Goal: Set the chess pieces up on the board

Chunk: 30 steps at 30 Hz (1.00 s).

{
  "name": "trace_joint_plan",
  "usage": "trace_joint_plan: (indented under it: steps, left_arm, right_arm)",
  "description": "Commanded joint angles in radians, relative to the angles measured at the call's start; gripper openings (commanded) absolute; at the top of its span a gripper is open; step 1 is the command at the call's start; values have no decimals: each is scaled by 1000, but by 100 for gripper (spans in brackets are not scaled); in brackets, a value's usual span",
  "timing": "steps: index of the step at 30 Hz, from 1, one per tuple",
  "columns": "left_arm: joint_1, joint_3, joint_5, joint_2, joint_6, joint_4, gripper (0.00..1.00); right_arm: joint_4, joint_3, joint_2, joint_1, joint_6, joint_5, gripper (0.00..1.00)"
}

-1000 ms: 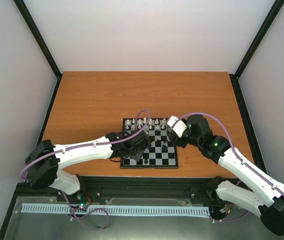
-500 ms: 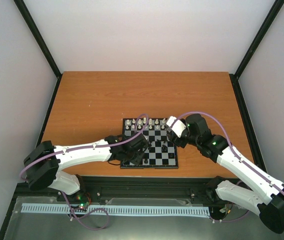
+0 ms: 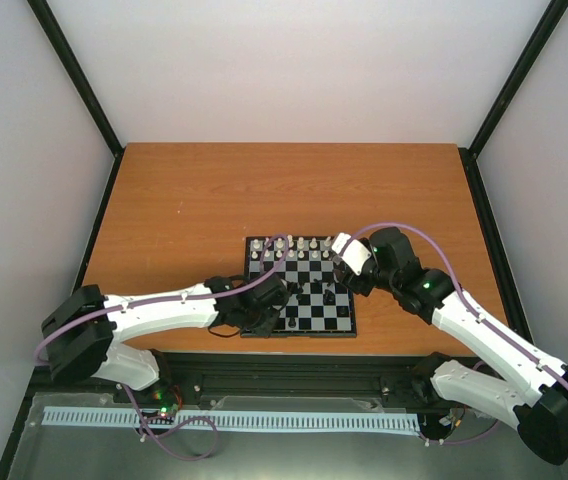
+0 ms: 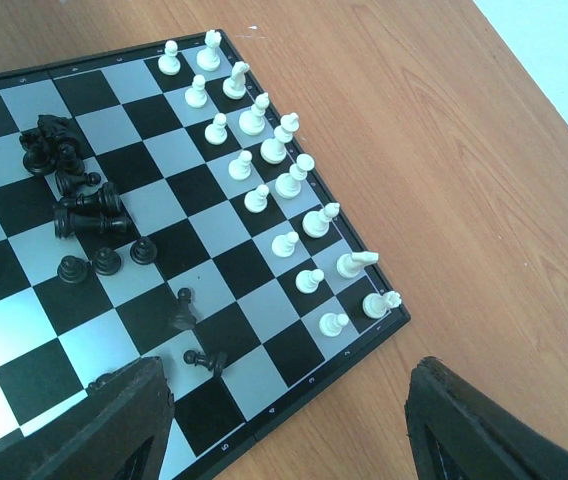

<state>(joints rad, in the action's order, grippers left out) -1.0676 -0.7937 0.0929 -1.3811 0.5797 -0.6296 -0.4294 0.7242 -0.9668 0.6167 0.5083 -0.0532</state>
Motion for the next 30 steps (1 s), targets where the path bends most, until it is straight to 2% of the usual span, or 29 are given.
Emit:
trace_joint_plan:
  steps: [1, 17, 21, 26, 30]
  left_arm:
    - [-12, -4, -16, -17, 11, 7, 1]
    - [-13, -7, 57, -48, 18, 8, 3]
    - [-12, -13, 46, -56, 19, 8, 8]
    - [-12, -20, 26, -40, 15, -1, 22]
    - [-12, -81, 2, 2, -20, -57, 44]
  right_arm:
    - [6, -2, -2, -5, 4, 3, 64]
    - [-1, 0, -14, -5, 8, -7, 64]
    - [-3, 0, -12, -5, 8, -9, 65]
    - [-4, 0, -10, -5, 7, -10, 64]
    - [-7, 0, -14, -5, 9, -20, 65]
